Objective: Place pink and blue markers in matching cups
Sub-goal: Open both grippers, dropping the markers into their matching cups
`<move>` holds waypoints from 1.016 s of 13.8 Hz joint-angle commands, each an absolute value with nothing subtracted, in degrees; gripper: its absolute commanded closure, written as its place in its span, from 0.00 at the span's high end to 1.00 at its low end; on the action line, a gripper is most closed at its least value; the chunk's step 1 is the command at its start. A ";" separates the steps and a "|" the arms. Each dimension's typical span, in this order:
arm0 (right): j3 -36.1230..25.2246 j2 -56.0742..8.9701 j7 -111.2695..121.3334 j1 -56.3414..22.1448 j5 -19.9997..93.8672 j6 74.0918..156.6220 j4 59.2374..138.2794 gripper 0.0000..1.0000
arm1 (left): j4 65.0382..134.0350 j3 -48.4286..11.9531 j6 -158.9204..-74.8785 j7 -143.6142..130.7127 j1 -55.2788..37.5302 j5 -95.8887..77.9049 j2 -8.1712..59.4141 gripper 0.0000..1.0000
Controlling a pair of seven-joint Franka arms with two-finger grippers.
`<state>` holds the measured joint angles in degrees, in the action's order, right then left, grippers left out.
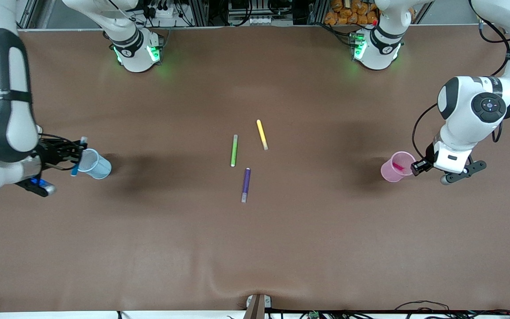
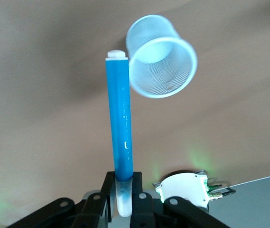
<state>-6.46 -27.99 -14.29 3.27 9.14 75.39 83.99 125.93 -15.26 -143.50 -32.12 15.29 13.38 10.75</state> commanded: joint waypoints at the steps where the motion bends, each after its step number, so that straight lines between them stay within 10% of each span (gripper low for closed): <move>1: -5.19 -31.11 -11.34 7.03 9.93 74.27 84.19 0.00 | 123.14 -15.82 -142.39 -32.08 15.65 14.50 11.07 1.00; 14: -5.10 -37.08 -10.81 10.81 15.11 74.61 87.89 0.00 | 106.01 -22.41 -116.38 -31.90 15.38 10.20 10.99 1.00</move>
